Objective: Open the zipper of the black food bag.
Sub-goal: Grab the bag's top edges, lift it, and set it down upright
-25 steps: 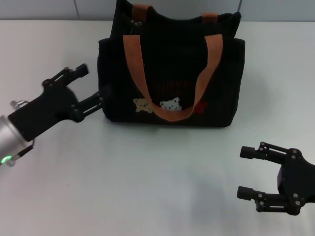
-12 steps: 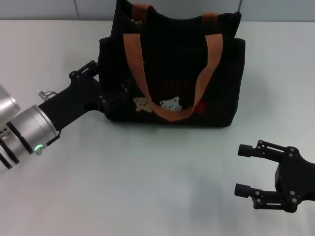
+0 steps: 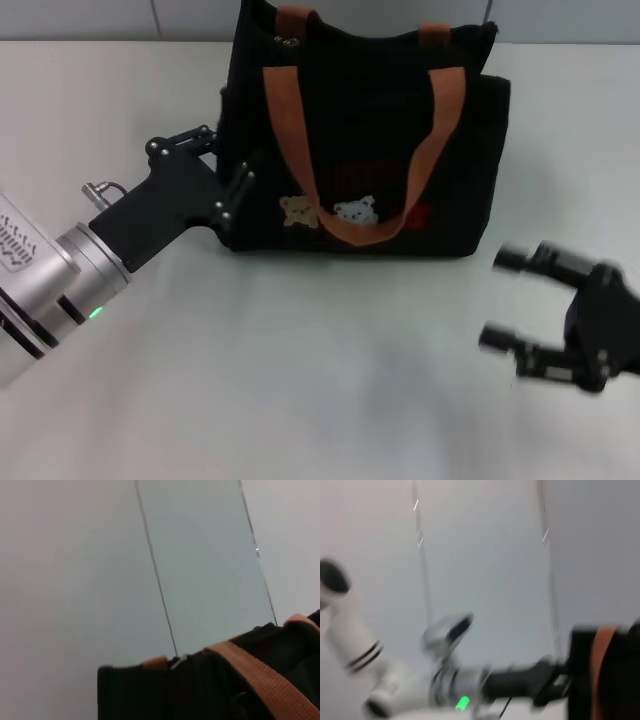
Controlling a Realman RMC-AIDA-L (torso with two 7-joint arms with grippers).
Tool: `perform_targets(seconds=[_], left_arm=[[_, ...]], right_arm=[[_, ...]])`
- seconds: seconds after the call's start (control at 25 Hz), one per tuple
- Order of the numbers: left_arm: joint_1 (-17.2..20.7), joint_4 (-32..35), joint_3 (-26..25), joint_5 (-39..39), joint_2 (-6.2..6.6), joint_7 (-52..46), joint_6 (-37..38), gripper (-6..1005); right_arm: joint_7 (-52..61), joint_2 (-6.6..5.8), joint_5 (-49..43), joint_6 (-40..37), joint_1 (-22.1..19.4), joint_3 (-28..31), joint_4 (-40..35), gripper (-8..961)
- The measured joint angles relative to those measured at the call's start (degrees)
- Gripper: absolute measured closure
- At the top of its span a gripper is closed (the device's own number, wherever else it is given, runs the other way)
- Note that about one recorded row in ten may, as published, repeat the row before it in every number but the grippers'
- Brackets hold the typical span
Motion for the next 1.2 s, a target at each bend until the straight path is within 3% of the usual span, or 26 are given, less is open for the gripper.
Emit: perform_targets(seconds=[0.24,0.44,0.76,0.88,1.0,1.2], left_arm=[[-0.1,-1.8,-1.7,0.0,-0.02,12.3,5.3,676],[-0.7,-1.8,-2.0,0.1,0.06,16.0,8.4,855],[-1.4,-1.8,-1.7,0.5,0.08,19.7,9.4,893],[-1.5,-1.6,-1.6,0.6,0.04,19.9,10.3,893],[-1.6,-1.5,-1.6,0.6,0.01,20.4,11.2,893],[-2.6,-1.0,-1.5,1.2,0.15,22.6,14.1,893]], right_arm=[[-13.5,0.22,28.8,0.8,-1.2,0.1,13.5,124],[-25.1,0.3,44.6,2.6,2.2,0.1,22.6,123],[-28.8,0.5,46.1,15.2,14.2,0.1,24.3,124],[-29.8,0.5,46.0,23.4,17.4,-0.2,25.0,123],[-30.2,0.48,45.2,28.4,18.4,-1.1,25.9,123],[-30.2,0.47,38.3,29.9,13.3,-3.5,29.3,123]])
